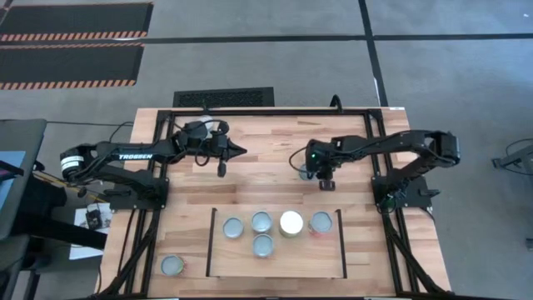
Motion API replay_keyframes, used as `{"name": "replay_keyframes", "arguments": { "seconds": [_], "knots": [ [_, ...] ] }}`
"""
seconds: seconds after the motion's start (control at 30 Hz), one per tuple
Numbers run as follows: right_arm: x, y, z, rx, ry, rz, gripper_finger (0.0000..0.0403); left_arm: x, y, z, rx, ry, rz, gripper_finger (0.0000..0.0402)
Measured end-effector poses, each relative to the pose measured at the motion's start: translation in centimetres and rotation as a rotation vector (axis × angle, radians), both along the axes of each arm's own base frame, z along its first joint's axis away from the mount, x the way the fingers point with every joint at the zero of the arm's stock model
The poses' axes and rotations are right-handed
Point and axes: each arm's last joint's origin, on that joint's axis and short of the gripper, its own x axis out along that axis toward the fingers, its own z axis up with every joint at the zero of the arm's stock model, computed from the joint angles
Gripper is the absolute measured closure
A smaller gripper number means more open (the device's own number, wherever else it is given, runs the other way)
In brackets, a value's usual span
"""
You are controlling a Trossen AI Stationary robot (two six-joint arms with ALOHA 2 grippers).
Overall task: Pick and place cans onto a shelf
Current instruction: Put the blue tuna can on the shelf aligned with other cans on the shelf
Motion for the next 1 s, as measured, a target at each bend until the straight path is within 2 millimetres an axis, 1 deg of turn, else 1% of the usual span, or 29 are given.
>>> {"name": "replay_keyframes", "arguments": {
  "seconds": [0.13,0.23,0.3,0.43,0.63,0.7,0.8,0.87,0.93,1.0],
  "knots": [
    [0.7,0.4,-0.9,-0.018,0.013,0.084,0.0230,0.1,-0.2,0.0,-0.003,0.000,-0.008,0.0401],
    [1.4,0.2,-1.4,-0.049,-0.012,0.096,0.0224,0.1,-0.3,0.0,-0.003,0.001,-0.009,0.0401],
    [1.7,0.2,-1.6,-0.057,-0.020,0.110,0.0229,0.1,-0.3,0.0,-0.004,0.002,-0.005,0.0401],
    [2.1,0.0,-2.3,-0.064,-0.013,0.137,0.0258,0.1,-0.3,0.0,-0.012,0.002,-0.001,0.0401],
    [2.6,-0.1,-3.2,-0.068,0.014,0.173,0.0332,0.1,-0.3,0.0,-0.017,0.003,0.000,0.0400],
    [2.7,-0.1,-2.9,-0.070,0.003,0.173,0.0356,0.1,-0.4,-0.1,-0.019,0.006,-0.001,0.0400],
    [2.7,-0.1,-1.7,-0.055,-0.033,0.179,0.0386,0.1,-0.5,-0.1,-0.046,0.004,-0.037,0.0400],
    [2.9,-0.2,-0.5,-0.030,-0.100,0.198,0.0394,0.1,-0.5,-0.1,-0.072,-0.003,-0.074,0.0400],
    [3.2,-0.6,1.0,0.007,-0.206,0.213,0.0392,0.1,-0.6,0.0,-0.087,-0.011,-0.116,0.0401],
    [3.5,-1.0,1.9,0.073,-0.298,0.240,0.0390,0.1,-0.7,0.1,-0.091,-0.020,-0.148,0.0401]
  ]
}}
